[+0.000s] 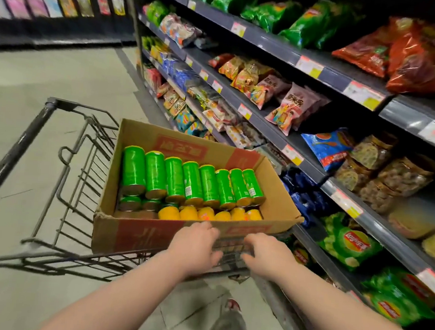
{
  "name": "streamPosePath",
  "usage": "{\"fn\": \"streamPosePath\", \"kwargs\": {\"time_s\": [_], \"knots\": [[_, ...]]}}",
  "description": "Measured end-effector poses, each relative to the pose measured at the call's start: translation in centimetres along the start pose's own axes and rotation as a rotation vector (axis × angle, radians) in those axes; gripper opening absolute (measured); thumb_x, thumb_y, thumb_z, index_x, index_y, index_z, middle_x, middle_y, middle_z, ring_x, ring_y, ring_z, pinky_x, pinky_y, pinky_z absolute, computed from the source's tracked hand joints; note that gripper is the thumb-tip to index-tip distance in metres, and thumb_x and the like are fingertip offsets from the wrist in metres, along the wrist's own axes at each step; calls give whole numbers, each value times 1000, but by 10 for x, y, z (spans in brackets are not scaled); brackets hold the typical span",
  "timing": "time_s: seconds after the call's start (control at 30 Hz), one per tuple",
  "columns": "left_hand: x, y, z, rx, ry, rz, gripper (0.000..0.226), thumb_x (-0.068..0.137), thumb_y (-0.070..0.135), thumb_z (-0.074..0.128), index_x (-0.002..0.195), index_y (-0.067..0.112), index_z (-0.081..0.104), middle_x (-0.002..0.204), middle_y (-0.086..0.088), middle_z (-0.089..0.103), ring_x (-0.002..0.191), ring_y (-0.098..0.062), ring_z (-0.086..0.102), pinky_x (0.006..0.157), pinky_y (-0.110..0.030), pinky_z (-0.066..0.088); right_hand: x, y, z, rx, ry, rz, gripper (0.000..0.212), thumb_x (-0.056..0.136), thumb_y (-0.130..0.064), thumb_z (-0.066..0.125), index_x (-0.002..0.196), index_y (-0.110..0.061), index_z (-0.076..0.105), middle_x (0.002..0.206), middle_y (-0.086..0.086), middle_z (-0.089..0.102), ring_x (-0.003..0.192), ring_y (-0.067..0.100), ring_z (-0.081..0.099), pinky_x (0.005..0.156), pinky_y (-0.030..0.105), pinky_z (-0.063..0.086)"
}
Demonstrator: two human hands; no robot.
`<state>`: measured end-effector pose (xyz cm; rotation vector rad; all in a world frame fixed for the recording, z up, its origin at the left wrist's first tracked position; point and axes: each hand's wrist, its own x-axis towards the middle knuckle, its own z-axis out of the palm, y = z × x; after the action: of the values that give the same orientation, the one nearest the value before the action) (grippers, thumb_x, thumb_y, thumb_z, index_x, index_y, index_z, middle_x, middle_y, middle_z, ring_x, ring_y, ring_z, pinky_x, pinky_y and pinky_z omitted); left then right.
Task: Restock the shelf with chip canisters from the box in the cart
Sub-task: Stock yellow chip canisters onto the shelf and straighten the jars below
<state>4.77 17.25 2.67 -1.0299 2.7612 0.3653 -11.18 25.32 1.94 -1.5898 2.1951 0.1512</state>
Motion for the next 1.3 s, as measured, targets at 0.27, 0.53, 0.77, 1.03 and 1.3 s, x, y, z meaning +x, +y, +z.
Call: {"fn": "streamPosePath", "kwargs": {"time_s": [0.27,0.53,0.77,1.03,1.3], "knots": [[51,-64,-19,-85,52,-226,42,90,47,49,125,23,51,127,0,51,118,-21,49,93,-35,44,111,-2,-29,76,-15,-111,39,91,-39,51,128,-27,53,132,1,54,120,24,51,95,36,46],[110,-105,-4,-44,-224,-437,48,88,48,51,128,21,51,128,-4,51,119,-24,50,96,-39,45,200,-4,-6,18,-230,-200,38,88,-34,51,124,-22,55,129,5,56,120,27,53,94,35,46],[138,-132,32,-166,-495,-645,57,87,49,54,134,18,42,133,-9,46,122,-28,48,97,-39,43,248,-20,30,12,-436,-261,36,91,-31,49,122,-15,55,128,11,56,117,31,55,89,35,47],[160,-144,65,-451,-573,-943,68,90,43,58,139,4,34,141,-15,45,127,-27,46,97,-29,39,273,-34,72,181,-621,-151,33,90,-25,51,117,-7,57,123,15,60,113,31,57,87,32,48],[158,-153,79,-702,-538,-1141,61,89,40,62,137,9,41,139,-13,49,124,-28,50,94,-28,41,279,-53,99,394,-712,34,54,86,-38,61,130,-7,51,132,14,54,121,30,53,94,32,45]]}}
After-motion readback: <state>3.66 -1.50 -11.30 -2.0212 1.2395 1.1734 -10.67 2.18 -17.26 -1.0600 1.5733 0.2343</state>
